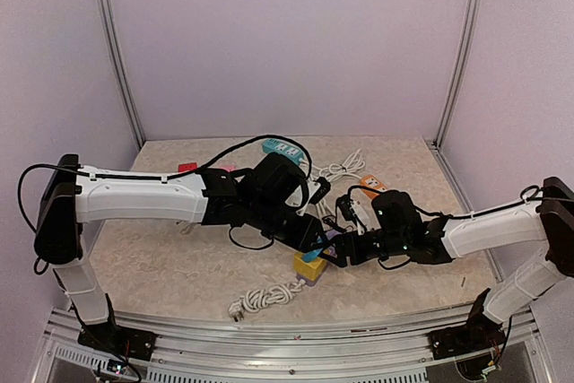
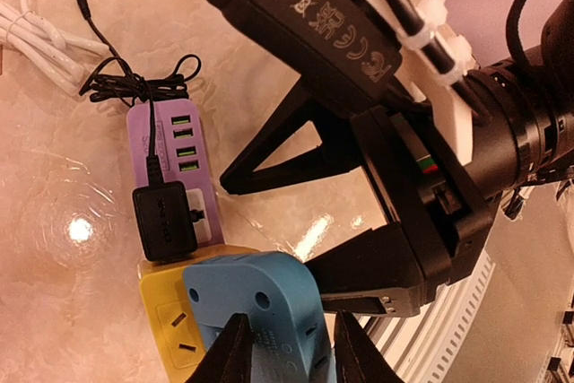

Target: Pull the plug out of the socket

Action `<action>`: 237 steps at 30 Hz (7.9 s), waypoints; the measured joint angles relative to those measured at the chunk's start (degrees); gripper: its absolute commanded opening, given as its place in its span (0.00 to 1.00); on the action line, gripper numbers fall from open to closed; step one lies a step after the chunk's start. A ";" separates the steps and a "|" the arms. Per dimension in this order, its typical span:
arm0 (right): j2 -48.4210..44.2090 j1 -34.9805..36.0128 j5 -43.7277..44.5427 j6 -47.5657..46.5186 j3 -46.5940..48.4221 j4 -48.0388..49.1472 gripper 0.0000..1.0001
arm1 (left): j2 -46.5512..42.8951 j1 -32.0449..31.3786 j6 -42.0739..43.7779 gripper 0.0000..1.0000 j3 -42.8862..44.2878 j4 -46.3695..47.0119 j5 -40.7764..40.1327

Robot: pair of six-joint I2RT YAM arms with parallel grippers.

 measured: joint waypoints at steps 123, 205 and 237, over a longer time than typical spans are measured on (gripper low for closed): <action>9.70 1.84 0.15 0.22 10.86 -2.25 0.67 | -5.40 8.41 -2.73 0.00 -9.68 -0.42 3.54; -6.84 4.94 -25.97 -12.94 16.74 -5.33 0.53 | -25.49 6.86 17.81 0.08 -23.04 10.86 23.80; -5.84 5.31 -27.78 -14.19 16.76 -5.60 0.00 | -30.77 8.24 18.64 0.31 -24.41 10.67 24.28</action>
